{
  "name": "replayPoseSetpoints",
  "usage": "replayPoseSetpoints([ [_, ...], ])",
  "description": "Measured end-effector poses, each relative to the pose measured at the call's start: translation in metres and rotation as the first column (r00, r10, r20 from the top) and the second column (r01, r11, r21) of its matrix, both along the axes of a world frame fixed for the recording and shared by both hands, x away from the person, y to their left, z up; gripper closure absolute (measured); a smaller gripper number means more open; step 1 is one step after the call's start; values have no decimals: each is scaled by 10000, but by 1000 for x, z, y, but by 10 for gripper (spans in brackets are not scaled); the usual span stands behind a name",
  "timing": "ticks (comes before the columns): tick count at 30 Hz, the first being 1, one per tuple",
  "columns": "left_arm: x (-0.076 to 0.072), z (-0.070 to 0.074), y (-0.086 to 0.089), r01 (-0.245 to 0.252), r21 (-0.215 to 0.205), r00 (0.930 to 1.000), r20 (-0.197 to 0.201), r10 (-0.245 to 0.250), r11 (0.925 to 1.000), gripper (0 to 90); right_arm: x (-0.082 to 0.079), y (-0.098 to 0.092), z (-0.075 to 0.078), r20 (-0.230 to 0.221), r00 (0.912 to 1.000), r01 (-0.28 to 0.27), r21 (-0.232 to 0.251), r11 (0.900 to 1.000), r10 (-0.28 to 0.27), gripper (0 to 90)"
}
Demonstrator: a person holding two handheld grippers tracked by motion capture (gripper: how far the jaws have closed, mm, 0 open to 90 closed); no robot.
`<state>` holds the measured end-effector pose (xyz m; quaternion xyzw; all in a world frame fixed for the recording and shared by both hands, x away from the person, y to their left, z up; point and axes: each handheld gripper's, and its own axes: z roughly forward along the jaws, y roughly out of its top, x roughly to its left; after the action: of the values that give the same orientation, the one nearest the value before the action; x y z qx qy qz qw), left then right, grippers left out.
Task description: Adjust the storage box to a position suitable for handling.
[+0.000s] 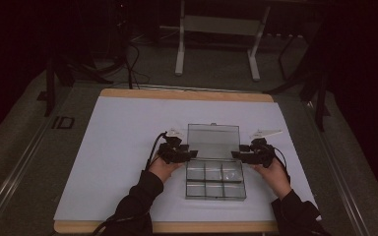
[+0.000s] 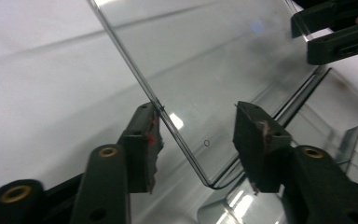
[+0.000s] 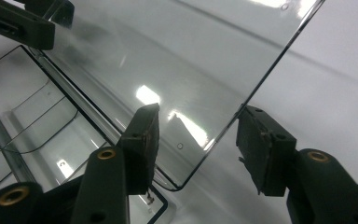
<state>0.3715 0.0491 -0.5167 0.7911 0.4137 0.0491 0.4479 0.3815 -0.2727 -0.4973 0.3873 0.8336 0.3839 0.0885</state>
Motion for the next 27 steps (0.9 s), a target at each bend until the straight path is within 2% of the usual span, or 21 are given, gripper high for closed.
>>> replayPoseSetpoints([
  [7,0,1,-2,-87,91,9994,-338,90,9999,489,3,-1,-1,-426,9990,140,171,9998,-133,488],
  [8,1,1,-1,-106,32,9988,-472,107,9999,488,3,-1,-1,-471,9988,151,192,9997,-142,488],
  [13,3,0,-1,-148,-21,9977,-664,146,9999,476,5,-2,-1,-717,9971,257,224,9994,-241,486],
  [15,3,0,-2,-333,65,9963,-785,337,9994,438,5,-1,-1,-818,9962,307,135,9994,-295,478],
  [16,4,-1,-1,-450,100,9954,-836,457,9989,421,5,0,0,-674,9972,325,-31,9995,-327,511],
  [17,4,-2,-2,-314,141,9973,-658,322,9994,426,4,1,-1,-692,9972,283,-98,9996,-289,515],
  [18,3,-2,-2,-332,147,9975,-620,340,9993,436,4,2,-2,-732,9970,231,-205,9995,-245,513],
  [22,2,0,-4,-343,272,9984,-447,355,9990,432,4,4,-4,-615,9978,244,-147,9996,-252,517],
  [25,0,3,-4,-286,167,9991,-296,291,9995,359,3,4,-2,-631,9977,254,-210,9995,-267,507],
  [27,-1,5,-2,0,-36,9997,-262,-1,10000,255,3,3,-1,-600,9979,213,-216,9995,-225,496],
])
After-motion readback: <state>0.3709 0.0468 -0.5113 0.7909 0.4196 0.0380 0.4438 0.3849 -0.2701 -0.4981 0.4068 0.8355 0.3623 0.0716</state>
